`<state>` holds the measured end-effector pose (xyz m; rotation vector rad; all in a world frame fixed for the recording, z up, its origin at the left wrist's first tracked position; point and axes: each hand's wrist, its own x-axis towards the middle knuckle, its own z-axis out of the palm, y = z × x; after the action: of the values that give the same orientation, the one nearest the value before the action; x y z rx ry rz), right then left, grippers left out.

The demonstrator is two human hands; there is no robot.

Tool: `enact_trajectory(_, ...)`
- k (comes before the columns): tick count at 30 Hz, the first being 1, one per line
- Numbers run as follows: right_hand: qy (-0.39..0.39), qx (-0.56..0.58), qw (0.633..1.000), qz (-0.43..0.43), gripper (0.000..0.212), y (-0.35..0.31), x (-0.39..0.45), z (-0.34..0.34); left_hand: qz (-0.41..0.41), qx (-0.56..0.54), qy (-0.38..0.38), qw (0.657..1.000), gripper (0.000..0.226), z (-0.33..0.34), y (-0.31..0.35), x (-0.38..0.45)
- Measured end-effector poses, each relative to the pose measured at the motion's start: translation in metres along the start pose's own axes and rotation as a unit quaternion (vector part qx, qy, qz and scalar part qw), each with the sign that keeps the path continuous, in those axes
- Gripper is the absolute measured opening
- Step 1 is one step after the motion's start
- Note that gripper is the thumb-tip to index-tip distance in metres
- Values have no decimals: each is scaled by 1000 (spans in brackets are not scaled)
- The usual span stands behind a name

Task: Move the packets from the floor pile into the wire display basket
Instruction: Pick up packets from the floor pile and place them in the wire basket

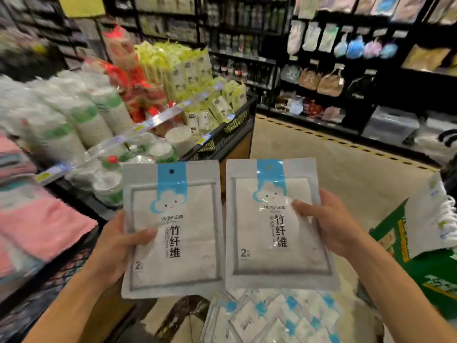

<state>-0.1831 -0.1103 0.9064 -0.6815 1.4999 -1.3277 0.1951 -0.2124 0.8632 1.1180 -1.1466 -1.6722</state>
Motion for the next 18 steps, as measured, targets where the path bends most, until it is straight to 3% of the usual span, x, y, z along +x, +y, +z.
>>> enact_trajectory(2,-45,-6,999,-23,30,-15,-9,16,26,-7,30,999,53,-9,13,-38)
enact_trajectory(7,-180,-25,982,-55,27,-32,-31,60,93,-40,154,983,65,-35,11,-146)
enact_trajectory(14,-337,-46,939,-40,37,-7,-83,129,109,-58,354,927,119,-47,-15,-328)
enact_trajectory(18,-419,-71,905,-18,32,6,-135,170,109,-73,421,898,123,-52,-29,-420)
